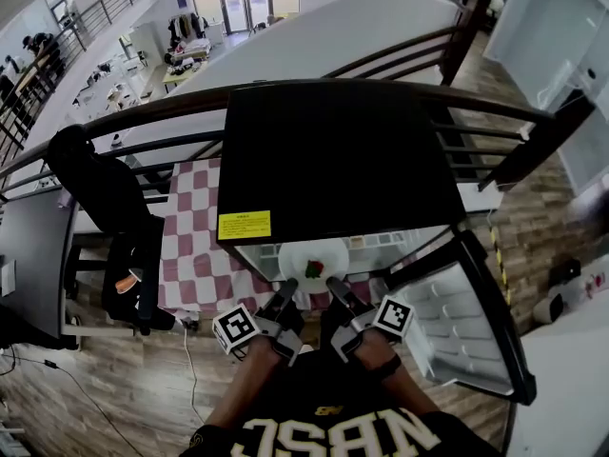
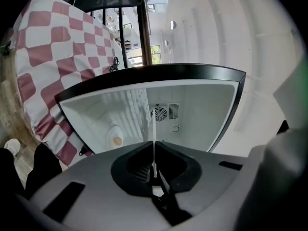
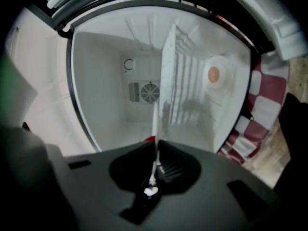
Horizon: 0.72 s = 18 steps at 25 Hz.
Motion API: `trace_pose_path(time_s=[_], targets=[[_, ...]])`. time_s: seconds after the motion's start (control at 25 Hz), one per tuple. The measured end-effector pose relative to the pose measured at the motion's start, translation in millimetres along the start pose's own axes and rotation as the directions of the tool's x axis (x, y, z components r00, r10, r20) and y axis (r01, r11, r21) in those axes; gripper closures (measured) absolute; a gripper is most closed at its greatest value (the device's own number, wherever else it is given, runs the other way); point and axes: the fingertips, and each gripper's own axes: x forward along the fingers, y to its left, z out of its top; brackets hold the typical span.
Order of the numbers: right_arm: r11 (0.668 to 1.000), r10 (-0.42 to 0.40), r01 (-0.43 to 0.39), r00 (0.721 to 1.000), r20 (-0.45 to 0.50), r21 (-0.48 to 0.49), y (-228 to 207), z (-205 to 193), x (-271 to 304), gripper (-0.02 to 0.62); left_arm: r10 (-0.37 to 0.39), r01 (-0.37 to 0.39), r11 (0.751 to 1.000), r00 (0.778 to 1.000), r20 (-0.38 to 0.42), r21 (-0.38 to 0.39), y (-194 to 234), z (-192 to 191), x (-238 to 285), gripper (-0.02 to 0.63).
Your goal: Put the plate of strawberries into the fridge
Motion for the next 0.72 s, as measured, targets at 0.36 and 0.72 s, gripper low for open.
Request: trace_pose_path(time_s=[0.36, 0.72], targets=[[1.0, -0.003, 0.003, 1.0, 0.008, 0.002, -6.4, 14.5, 10.2, 0.56, 0.045, -0.045, 0.999, 0.999, 0.007, -0.01, 14.2, 4.7, 17.2, 0.577], [1.0, -0.004, 0.004, 1.0, 0.018, 0.023, -9.8, 26.8, 19.0, 0.56, 0.062, -0.062, 0.998, 0.998, 0.017, -0.007, 19.3, 8.9, 29.7, 0.577]])
